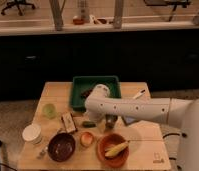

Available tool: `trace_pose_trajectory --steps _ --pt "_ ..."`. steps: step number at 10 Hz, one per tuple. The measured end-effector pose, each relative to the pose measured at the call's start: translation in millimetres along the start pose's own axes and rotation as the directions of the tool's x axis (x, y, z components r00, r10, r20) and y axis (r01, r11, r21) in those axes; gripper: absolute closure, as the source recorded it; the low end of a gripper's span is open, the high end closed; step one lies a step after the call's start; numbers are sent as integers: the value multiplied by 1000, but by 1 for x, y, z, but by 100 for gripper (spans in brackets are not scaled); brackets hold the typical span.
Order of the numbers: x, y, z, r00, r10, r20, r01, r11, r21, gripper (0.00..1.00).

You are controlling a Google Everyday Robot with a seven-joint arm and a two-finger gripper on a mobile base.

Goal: Place pepper in purple bowl

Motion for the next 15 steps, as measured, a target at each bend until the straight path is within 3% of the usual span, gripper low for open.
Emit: trace_pose_trajectory --steps 5,7,12,13,15 --pt "3 -3 29 1000 -5 6 5 999 -35 23" --pt "5 -2 31 1000 0 -3 0 999 -53 42" --pt "11 -2 26 1000 5 -16 -6 998 -60 92" --pt "11 -3 22 1000 3 -23 -4 998 -59 99" --pt "11 -7 11 999 2 -39 -4 999 -54 100"
